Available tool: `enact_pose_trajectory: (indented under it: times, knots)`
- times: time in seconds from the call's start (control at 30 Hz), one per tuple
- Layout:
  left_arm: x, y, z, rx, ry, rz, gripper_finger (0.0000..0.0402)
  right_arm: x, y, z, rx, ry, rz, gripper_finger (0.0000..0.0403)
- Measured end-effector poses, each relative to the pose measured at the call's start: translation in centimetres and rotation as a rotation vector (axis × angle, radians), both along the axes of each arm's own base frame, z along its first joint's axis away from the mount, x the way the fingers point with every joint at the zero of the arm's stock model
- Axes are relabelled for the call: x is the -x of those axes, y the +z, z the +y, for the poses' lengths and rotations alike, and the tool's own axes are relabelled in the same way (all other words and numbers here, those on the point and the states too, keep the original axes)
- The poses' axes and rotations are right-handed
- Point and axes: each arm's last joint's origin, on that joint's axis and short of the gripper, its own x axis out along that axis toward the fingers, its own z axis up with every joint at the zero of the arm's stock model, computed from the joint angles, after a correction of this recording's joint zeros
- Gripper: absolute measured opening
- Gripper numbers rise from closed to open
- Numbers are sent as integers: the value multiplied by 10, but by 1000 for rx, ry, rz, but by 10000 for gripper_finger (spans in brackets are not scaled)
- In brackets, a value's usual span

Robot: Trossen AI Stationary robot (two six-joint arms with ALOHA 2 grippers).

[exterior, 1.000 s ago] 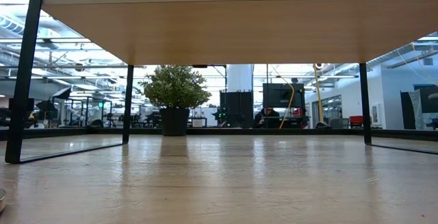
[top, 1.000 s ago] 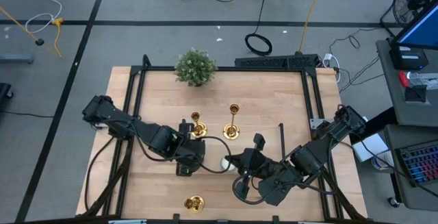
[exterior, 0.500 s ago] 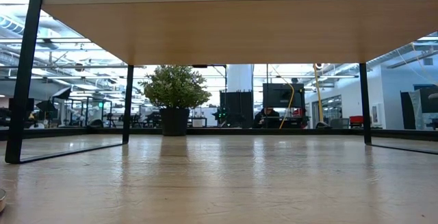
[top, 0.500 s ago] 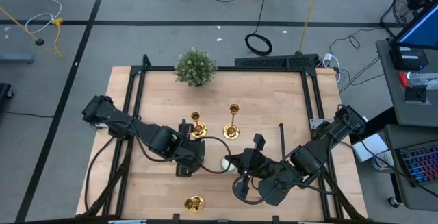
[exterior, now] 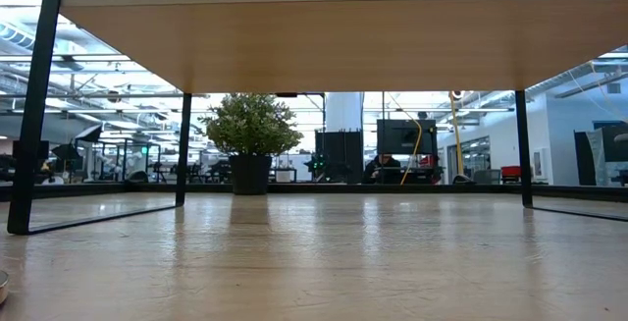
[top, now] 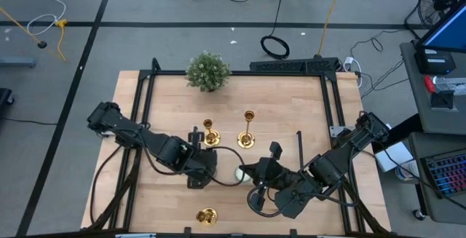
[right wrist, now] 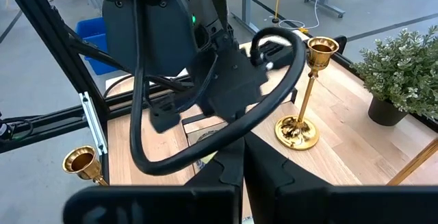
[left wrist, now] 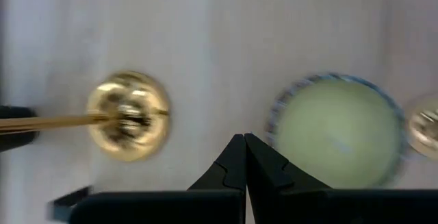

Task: Pick & Place candle stick holders
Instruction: Put the red scented candle on the shelf aligned with the blue scented candle, then put the candle holder on the shelf aligned with the other candle holder

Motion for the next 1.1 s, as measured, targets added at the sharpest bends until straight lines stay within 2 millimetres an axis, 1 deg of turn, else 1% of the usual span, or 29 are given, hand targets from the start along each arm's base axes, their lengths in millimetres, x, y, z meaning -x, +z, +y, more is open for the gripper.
enact_pose_trajectory:
  times: [0.2,0.27,0.37,0.5,0.7,0.83,0.97,1.1]
  knots:
    - [3,5,1,-101,63,-78,0,0,0,0,0,0,0,0]
    - [7,8,0,-124,73,-94,0,0,0,0,4,2,1,0]
    - [13,17,0,-137,92,-142,0,1,1,-1,11,5,1,0]
    - [25,32,-1,-111,116,-223,0,4,7,-5,11,-5,-13,0]
    - [53,60,-5,-30,121,-350,0,10,17,-12,14,-44,-50,0]
    - [75,76,-9,30,110,-423,0,15,27,-17,11,-43,-85,0]
    - [93,85,-18,97,69,-446,0,17,37,-20,20,-27,-124,0]
    - [107,88,-29,170,5,-423,0,20,47,-22,17,-17,-167,0]
